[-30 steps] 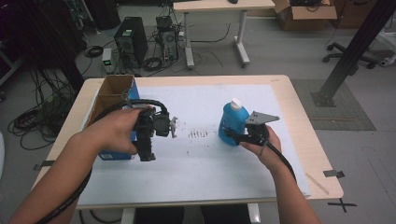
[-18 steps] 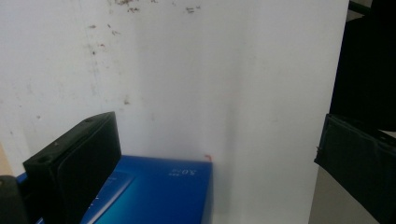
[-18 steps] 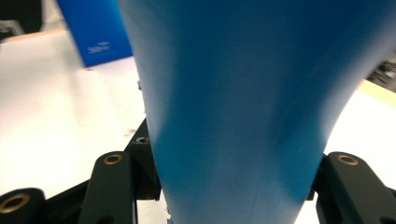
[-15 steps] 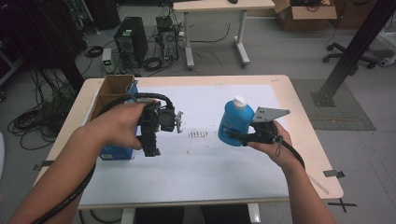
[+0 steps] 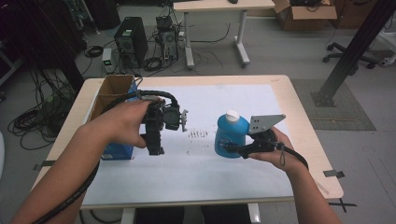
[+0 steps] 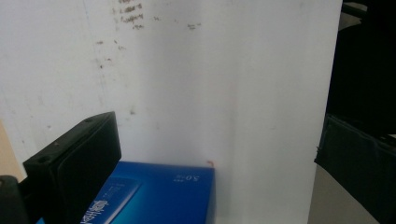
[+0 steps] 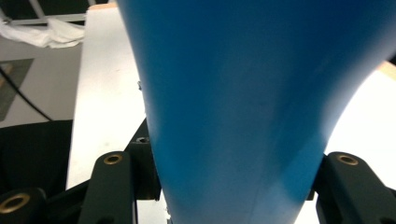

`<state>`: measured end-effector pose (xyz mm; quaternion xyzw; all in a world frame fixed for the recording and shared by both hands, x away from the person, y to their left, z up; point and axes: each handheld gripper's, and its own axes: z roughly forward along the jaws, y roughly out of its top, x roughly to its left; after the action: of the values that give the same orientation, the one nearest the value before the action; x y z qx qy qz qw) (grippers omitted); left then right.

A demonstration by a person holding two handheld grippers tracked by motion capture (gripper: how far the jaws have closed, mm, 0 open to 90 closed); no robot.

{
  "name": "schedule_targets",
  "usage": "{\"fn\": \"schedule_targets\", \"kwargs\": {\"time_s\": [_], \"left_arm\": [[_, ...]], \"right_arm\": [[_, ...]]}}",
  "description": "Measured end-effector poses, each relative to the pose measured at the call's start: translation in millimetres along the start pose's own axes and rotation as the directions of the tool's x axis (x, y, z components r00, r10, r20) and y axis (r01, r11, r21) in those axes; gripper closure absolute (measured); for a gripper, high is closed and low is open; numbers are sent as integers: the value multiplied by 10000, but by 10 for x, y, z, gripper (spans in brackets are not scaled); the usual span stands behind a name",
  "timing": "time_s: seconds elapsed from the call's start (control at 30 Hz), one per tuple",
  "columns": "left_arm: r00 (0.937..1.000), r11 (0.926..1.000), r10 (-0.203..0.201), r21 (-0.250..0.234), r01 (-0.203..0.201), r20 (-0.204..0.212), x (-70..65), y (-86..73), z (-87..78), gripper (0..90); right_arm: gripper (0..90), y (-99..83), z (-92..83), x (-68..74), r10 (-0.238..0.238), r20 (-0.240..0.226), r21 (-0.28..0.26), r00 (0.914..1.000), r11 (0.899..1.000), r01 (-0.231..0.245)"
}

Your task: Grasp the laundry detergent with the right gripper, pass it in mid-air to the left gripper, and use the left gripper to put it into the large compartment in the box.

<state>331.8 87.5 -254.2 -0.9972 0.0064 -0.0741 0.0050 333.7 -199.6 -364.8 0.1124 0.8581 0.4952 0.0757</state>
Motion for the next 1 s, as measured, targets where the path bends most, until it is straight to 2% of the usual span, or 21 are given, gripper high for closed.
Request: {"fn": "schedule_targets", "kwargs": {"time_s": [0.33,0.43,0.67,1.0], "left_arm": [[9999,9999,143,26,-143,-18,-22,78,-40,2],[9998,9998,177,-57,-177,-20,-28,106,-52,2],[9996,9995,298,-79,-298,29,-37,152,-70,2],[9990,9992,383,-144,-380,230,-37,220,-55,2]], "right_arm": [[439,-71,145,76,-114,-586,-75,9982,9999,110],[439,-89,224,115,-164,-915,-46,9957,9999,161],[439,-102,353,163,-267,-1369,-4,9902,9996,269],[439,-79,495,209,-446,-1625,3,9857,9990,453]]}}
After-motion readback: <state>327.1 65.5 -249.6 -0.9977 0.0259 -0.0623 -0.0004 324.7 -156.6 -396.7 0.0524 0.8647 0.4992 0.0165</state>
